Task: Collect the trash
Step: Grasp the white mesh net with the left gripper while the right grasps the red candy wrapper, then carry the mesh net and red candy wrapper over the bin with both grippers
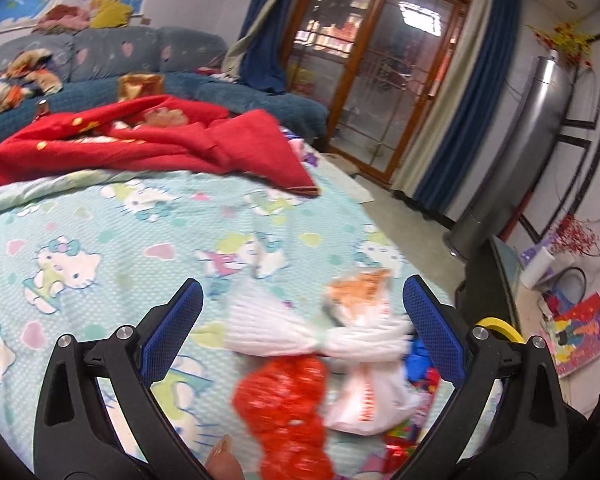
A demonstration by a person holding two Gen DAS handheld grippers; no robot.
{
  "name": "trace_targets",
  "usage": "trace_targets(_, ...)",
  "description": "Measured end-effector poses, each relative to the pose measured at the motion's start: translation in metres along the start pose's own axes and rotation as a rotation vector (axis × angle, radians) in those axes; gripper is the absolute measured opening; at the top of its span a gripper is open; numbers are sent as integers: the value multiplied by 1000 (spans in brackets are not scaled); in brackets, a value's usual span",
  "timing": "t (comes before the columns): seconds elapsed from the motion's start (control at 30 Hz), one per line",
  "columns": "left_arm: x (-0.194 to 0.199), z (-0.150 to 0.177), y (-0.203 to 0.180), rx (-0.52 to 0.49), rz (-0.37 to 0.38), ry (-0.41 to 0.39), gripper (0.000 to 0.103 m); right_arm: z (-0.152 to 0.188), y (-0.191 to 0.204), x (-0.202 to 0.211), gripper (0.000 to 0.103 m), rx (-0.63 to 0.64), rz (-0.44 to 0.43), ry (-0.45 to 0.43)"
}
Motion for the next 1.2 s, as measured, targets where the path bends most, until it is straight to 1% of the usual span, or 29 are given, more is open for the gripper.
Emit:
trace_targets(0.2, -18, 10, 35, 75, -9, 56, 92, 6, 3, -26, 71, 44, -32, 57)
trace_targets(0.27, -28, 15, 44, 115, 7, 83, 91, 7, 3, -34, 70, 54, -40, 75)
trace_targets(0.4, -46, 31, 50, 186, 58, 144, 83, 16, 4, -48, 62, 63, -72, 125)
trace_targets(0.43, -50, 35, 50, 199, 73, 159, 80, 21, 4, -51, 59, 61, -84, 141)
trace_targets(0.5, -55, 42, 48, 221, 103, 183, 73, 26, 6, -52, 56, 66, -92, 144)
trace_targets(0.57, -58, 48, 44, 234, 130, 202, 61, 28, 9, -50, 50, 80, -111, 146)
trace_targets(0.6, -58, 49, 43, 238, 136, 207, 58, 28, 11, -49, 41, 82, -123, 146)
trace_targets(0.63, -58, 50, 41, 241, 144, 212, 53, 29, 13, -48, 37, 88, -125, 145)
trace_targets(0.67, -57, 51, 39, 240, 150, 212, 46, 29, 15, -47, 35, 94, -127, 144)
trace_targets(0.7, -57, 50, 38, 237, 154, 212, 42, 30, 16, -47, 31, 95, -130, 143)
trace_targets(0.73, -55, 50, 37, 231, 156, 211, 32, 30, 18, -46, 27, 95, -134, 143)
trace_targets(0.77, -53, 49, 36, 228, 155, 211, 26, 30, 19, -44, 25, 95, -138, 143)
trace_targets(0.83, -49, 48, 35, 226, 160, 210, 20, 30, 20, -40, 16, 96, -135, 139)
trace_targets(0.87, -47, 47, 35, 226, 163, 206, 16, 30, 20, -38, 16, 94, -136, 138)
trace_targets(0.97, -39, 41, 34, 217, 166, 189, 12, 30, 18, -33, 13, 71, -142, 133)
trace_targets(1.1, -25, 27, 29, 196, 177, 148, 11, 27, 15, -24, 9, 58, -140, 114)
trace_targets(1.2, -13, 17, 24, 182, 190, 118, 10, 22, 14, -17, 8, 57, -142, 92)
Point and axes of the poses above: each gripper's, at about its wrist camera, not at the fingertips, and x roughly against the way its jaws point, y to its left, z to its underside, the point moved 9 cm from there along -x, roughly the way its jaws point, and after that the axes turned 3 degrees about -x, right-handed, at the moved point
